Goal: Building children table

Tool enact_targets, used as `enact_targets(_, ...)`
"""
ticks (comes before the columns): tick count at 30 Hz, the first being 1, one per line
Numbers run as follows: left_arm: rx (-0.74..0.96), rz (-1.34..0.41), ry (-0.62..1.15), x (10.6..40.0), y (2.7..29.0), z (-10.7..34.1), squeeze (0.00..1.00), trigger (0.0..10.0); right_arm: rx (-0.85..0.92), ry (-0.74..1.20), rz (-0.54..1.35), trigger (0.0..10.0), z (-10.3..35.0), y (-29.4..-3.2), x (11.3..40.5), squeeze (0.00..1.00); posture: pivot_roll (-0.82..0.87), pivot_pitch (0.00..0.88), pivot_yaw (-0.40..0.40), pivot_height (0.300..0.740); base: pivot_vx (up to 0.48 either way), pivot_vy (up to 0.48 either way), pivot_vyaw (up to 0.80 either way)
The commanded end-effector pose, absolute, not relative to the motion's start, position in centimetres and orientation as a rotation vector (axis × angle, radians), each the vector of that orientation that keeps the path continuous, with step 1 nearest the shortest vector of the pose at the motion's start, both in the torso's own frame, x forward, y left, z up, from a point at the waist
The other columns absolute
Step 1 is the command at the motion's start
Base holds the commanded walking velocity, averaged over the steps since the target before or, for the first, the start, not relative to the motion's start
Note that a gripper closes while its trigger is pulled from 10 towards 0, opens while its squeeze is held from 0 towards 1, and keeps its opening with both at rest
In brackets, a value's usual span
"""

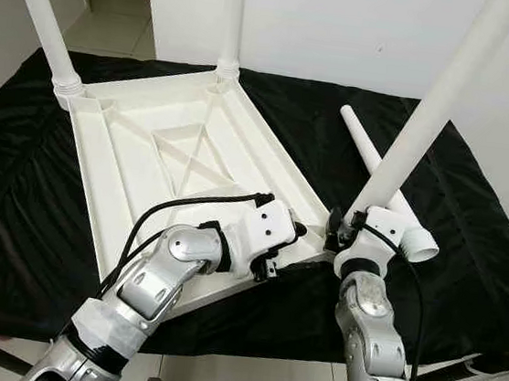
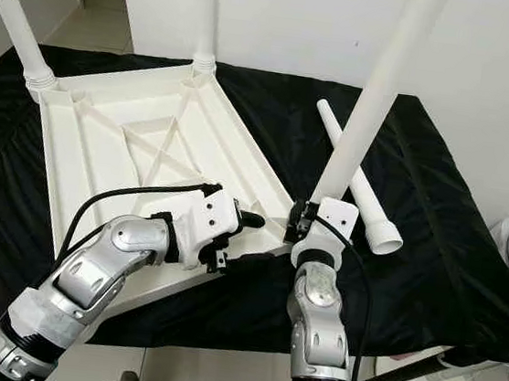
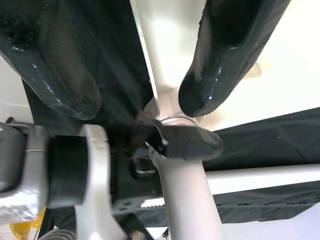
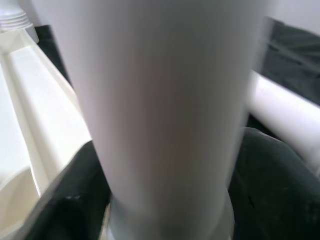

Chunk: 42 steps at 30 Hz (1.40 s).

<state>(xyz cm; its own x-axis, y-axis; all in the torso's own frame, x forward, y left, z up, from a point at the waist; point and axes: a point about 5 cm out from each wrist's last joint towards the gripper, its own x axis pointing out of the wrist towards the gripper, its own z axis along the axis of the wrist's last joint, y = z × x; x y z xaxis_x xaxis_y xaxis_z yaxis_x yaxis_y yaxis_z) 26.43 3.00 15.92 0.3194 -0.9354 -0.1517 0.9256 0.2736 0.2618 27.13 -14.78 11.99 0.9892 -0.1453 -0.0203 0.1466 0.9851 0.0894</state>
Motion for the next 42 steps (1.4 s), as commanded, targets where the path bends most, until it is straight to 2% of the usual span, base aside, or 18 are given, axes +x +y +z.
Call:
enact_targets(1,0.335,-1.233,-0.040,26.5,2.8,15.9,0.00,10.0,0.102,0.001,-0.071,10.0,11.6,-15.5,26.6,1.00,-0.03,0.000,-0.017,0.740,0.000,0.000,0.00)
enact_targets(4,0.335,-1.232,-0.040,26.5,2.9,15.9,0.00,10.0,0.090,0.000,-0.057,10.0,11.5,-15.8,26.5,1.00,-0.03,0.000,-0.017,0.740,0.000,0.000,0.00)
enact_targets(5,0.335,-1.232,-0.039,26.5,2.8,15.9,0.00,10.0,0.090,0.004,-0.026,10.0,11.4,-16.1,26.4,0.06,-0.03,0.000,-0.017,0.740,0.000,0.000,0.00)
enact_targets(7,0.335,-1.232,-0.039,26.5,2.8,15.9,0.00,10.0,0.090,0.004,-0.026,10.0,11.4,-16.1,26.4,0.06,-0.03,0.000,-0.017,0.740,0.000,0.000,0.00)
enact_targets(8,0.334,-1.232,-0.040,26.5,2.8,15.9,0.00,10.0,0.071,-0.003,-0.002,10.0,11.4,-16.6,26.4,0.00,-0.03,0.000,-0.016,0.740,0.000,0.000,0.00)
enact_targets(12,0.334,-1.230,-0.043,26.7,2.7,15.9,0.00,10.0,0.001,-0.025,0.174,10.0,12.0,-18.0,27.7,0.00,-0.04,0.000,-0.003,0.740,0.000,0.000,0.00)
enact_targets(18,0.334,-1.217,-0.049,27.0,2.8,16.2,0.00,10.0,-0.065,-0.041,0.321,10.0,13.4,-19.2,30.2,0.00,-0.02,0.000,-0.003,0.740,0.000,0.000,0.00)
enact_targets(31,0.336,-1.203,-0.052,27.1,2.9,16.5,0.00,10.0,-0.084,0.002,0.555,10.0,13.5,-18.3,32.2,0.00,-0.01,0.000,-0.006,0.740,0.000,0.000,0.00)
enact_targets(32,0.336,-1.201,-0.053,27.2,3.0,16.5,0.00,10.0,-0.087,0.010,0.575,2.7,13.3,-18.2,32.2,0.00,0.00,0.000,-0.006,0.740,0.000,0.000,0.00)
enact_targets(33,0.336,-1.201,-0.053,27.2,3.0,16.5,0.00,10.0,-0.087,0.010,0.575,2.7,13.3,-18.2,32.2,0.00,0.00,0.000,-0.006,0.740,0.000,0.000,0.00)
enact_targets(34,0.337,-1.199,-0.053,27.2,3.0,16.5,0.00,10.0,-0.090,0.018,0.591,0.0,13.0,-18.1,32.1,0.00,0.00,0.000,-0.006,0.740,0.000,0.000,0.00)
enact_targets(42,0.338,-1.202,-0.049,27.0,3.0,16.4,0.00,10.0,-0.078,0.035,0.605,0.0,12.2,-18.5,31.3,0.00,-0.01,0.000,-0.005,0.740,0.000,0.000,0.00)
